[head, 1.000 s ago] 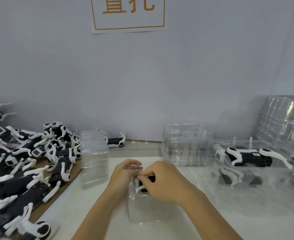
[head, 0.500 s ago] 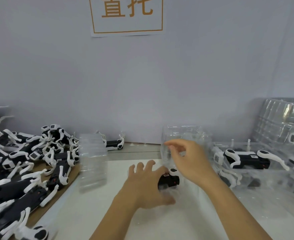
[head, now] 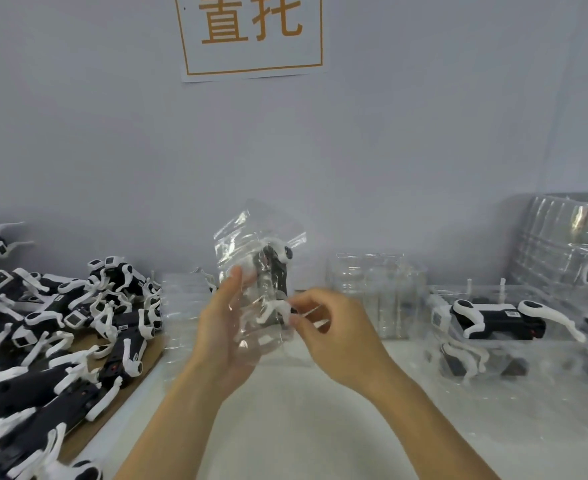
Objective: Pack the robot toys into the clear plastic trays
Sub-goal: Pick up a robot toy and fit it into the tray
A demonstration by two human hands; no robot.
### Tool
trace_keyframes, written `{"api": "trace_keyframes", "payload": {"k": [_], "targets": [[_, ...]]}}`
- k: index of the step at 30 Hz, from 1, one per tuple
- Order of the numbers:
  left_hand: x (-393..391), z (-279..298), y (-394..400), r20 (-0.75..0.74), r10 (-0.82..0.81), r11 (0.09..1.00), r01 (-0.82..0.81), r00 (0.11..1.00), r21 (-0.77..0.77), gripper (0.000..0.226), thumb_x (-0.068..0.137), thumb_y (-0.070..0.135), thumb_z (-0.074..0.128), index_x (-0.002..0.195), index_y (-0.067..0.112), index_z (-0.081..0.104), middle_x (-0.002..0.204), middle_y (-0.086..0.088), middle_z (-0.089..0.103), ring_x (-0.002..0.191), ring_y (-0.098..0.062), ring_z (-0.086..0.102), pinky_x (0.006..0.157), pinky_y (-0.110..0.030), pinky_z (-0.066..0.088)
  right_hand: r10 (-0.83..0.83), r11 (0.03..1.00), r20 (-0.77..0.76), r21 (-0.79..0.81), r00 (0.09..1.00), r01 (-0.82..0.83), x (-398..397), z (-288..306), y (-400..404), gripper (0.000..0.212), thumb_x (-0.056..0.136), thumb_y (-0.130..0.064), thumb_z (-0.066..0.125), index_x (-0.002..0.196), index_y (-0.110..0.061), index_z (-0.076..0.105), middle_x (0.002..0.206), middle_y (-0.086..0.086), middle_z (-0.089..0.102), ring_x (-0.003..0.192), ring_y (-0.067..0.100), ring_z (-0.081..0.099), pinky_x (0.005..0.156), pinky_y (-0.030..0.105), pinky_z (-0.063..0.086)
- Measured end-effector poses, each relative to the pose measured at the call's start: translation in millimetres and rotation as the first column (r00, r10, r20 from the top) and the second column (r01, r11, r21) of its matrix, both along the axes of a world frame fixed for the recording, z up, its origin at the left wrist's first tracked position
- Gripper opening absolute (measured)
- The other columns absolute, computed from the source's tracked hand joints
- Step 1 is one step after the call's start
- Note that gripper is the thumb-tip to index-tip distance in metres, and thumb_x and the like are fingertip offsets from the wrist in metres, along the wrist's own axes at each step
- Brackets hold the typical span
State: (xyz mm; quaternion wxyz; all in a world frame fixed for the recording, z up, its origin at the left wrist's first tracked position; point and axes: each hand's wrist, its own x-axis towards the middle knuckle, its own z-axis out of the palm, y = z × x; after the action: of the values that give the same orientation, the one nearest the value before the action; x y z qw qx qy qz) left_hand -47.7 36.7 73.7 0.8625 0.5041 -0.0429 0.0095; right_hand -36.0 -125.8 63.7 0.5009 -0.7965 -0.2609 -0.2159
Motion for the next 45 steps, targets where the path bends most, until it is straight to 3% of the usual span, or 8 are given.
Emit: {"api": "trace_keyframes", "payload": {"k": [5,9,13,19,25,29,36,45], "targets": [[-3,-3,-4,0.015,-0.232,0.931,0.218,0.973,0.293,0.033,0.084,0.047,0.069,0.111,0.030,0.074,0.106,-0.010,0.075,0.090,-0.026,0.073,0.070,-0.040,0.059,-0.117,0.963,-0.011,0.243,0.993,0.117,9,9,-24,0.017,0.093,-0.017,0.066,0.084,-0.030,0.061,0.083,-0.010,0.069,0.075,0.008,0.067,0.065,0.020,0.053],[-1,-5,-5,0.097,-0.190,0.811,0.101,0.977,0.576,0.059,0.070,0.059,0.071,0.125,0.040,0.063,0.127,0.009,0.067,0.119,-0.011,0.062,0.102,-0.043,0.048,-0.143,0.950,-0.224,0.241,0.964,0.197,15,16,-40,0.016,0.098,-0.015,0.057,0.088,-0.023,0.066,0.082,0.000,0.072,0.069,0.013,0.071,0.069,0.034,0.058],[2,-5,-2,0.388,-0.137,0.402,-0.307,0.911,0.863,0.067,0.067,0.061,0.080,0.128,0.057,0.052,0.141,0.024,0.046,0.128,0.003,0.043,0.115,-0.033,0.032,0.158,0.790,-0.572,0.562,0.805,0.245,15,30,-53,0.043,0.098,-0.053,0.048,0.100,-0.017,0.071,0.098,0.005,0.077,0.087,0.020,0.072,0.070,0.037,0.055],[2,0,-11,0.559,-0.286,-0.132,-0.609,0.779,0.782,0.094,0.061,0.084,0.062,0.143,0.062,0.022,0.160,0.016,0.002,0.146,-0.013,0.006,0.118,-0.037,0.004,0.032,0.911,-0.639,0.335,0.769,0.240,13,28,-57,0.080,0.063,-0.063,0.081,0.128,-0.024,0.058,0.110,0.004,0.068,0.086,0.019,0.065,0.064,0.030,0.050],[3,-6,-16,0.572,0.126,0.355,-0.575,0.810,0.737,0.079,0.075,0.083,0.049,0.145,0.049,0.035,0.155,0.022,0.026,0.143,0.001,0.019,0.120,-0.038,0.018,-0.020,0.884,-0.530,0.387,0.848,0.262,21,23,-59,0.074,0.074,-0.042,0.082,0.139,-0.024,0.050,0.119,0.004,0.063,0.094,0.018,0.061,0.096,0.043,0.052],[11,-6,-11,-0.033,0.183,0.906,-0.156,0.983,0.393,0.047,0.086,0.043,0.071,0.127,0.024,0.057,0.126,-0.006,0.060,0.117,-0.034,0.063,0.092,-0.047,0.047,0.111,0.877,-0.496,0.456,0.861,0.150,19,22,-58,0.076,0.068,-0.047,0.084,0.135,-0.027,0.055,0.120,0.002,0.065,0.098,0.013,0.062,0.094,0.040,0.052],[13,-3,1,0.038,0.339,0.805,-0.310,0.940,0.505,0.044,0.071,0.049,0.082,0.109,0.038,0.064,0.114,0.001,0.065,0.099,-0.021,0.063,0.073,-0.033,0.044,-0.112,0.899,-0.522,0.309,0.846,0.310,19,20,-60,0.084,0.069,-0.052,0.083,0.141,-0.025,0.046,0.119,-0.006,0.058,0.110,0.018,0.060,0.099,0.043,0.051],[-9,36,-18,0.178,0.155,0.975,-0.180,0.972,0.133,0.033,0.086,0.040,0.067,0.117,0.031,0.070,0.116,0.005,0.065,0.076,-0.011,0.070,0.069,-0.031,0.053,0.131,0.798,-0.543,0.554,0.830,0.237,1,67,-88,0.018,0.085,-0.036,0.071,0.085,-0.020,0.063,0.054,-0.008,0.050,0.049,0.010,0.048,0.052,0.027,0.045]]}}
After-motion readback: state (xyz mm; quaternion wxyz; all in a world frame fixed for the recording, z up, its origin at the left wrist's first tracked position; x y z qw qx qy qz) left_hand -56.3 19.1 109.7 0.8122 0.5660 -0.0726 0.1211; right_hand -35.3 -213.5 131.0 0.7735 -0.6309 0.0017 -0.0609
